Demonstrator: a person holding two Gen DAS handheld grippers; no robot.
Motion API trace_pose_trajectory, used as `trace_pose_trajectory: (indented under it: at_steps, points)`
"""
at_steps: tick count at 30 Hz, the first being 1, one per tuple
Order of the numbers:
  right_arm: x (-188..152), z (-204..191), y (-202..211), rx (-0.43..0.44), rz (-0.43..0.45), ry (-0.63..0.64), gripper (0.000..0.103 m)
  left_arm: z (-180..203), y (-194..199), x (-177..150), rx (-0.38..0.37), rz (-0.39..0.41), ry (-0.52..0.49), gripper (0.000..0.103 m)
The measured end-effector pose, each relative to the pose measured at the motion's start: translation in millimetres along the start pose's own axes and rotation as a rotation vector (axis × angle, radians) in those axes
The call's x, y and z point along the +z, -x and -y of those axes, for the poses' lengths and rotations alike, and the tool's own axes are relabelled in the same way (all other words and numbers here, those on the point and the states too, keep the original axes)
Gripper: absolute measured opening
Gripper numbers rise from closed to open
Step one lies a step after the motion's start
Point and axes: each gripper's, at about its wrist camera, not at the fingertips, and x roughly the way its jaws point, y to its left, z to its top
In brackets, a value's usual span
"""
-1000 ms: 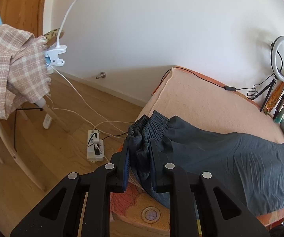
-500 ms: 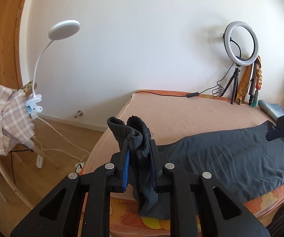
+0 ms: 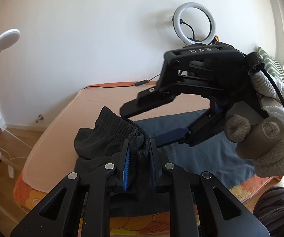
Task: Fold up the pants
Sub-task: 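Lift the waistband with the left tool while the right tool grasps the elastic cuffs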
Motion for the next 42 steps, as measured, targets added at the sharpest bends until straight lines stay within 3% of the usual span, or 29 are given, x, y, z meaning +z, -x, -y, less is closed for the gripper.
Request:
trace_pose_trajectory:
  at_steps: [3,8,10,11,13,15,18,22,28,31,34,42]
  points:
    - [-0.2,4.9,-0.8,0.037,0.001,-0.025,0.068,12.5,-3.8,-1.0,-0.03,-0.005,-0.012,0.015]
    - [-0.3,1.2,4.5,-0.04,0.01,0.007,0.067,25.0,-5.7,0.2,-0.067,-0.006,-0.016,0.015]
    - [-0.1,2.3,5.9,-0.059,0.006,0.01,0.049,30.4,-6.5,1.5,-0.067,-0.005,-0.034,0.015]
    - [0.2,2.4,4.3,-0.078,0.0,0.011,0.045,31.7,-6.6,2.1,-0.065,-0.007,-0.041,0.015]
    - [0.2,3.2,3.4,-0.117,0.0,0.015,0.024,28.2,-4.3,2.4,-0.066,-0.01,-0.033,0.015]
    - [-0.5,3.8,7.2,-0.133,0.01,0.028,0.02,25.6,-3.4,4.0,-0.081,-0.03,-0.019,0.018]
    - [-2.8,-0.4,18.6,-0.148,0.047,0.063,0.018,22.6,6.4,4.2,-0.101,-0.053,-0.011,0.021]
    - [-6.7,-12.0,42.9,-0.134,0.1,0.092,0.018,10.6,33.9,1.1,-0.099,-0.033,0.007,0.036]
    - [-19.8,-25.2,105.0,-0.14,0.184,0.138,0.018,-28.4,46.5,-1.9,-0.032,-0.05,0.095,0.036]
    - [-30.6,-15.7,151.3,-0.113,0.268,0.108,0.018,-41.2,37.8,-4.4,-0.032,-0.079,0.147,0.036]
    - [-48.8,0.2,196.2,-0.172,0.351,0.101,0.018,-37.6,23.2,-0.7,-0.056,-0.102,0.152,0.036]
    - [-79.0,74.7,253.9,-0.291,0.408,-0.055,0.018,11.8,-20.7,16.3,-0.19,-0.157,0.104,0.036]
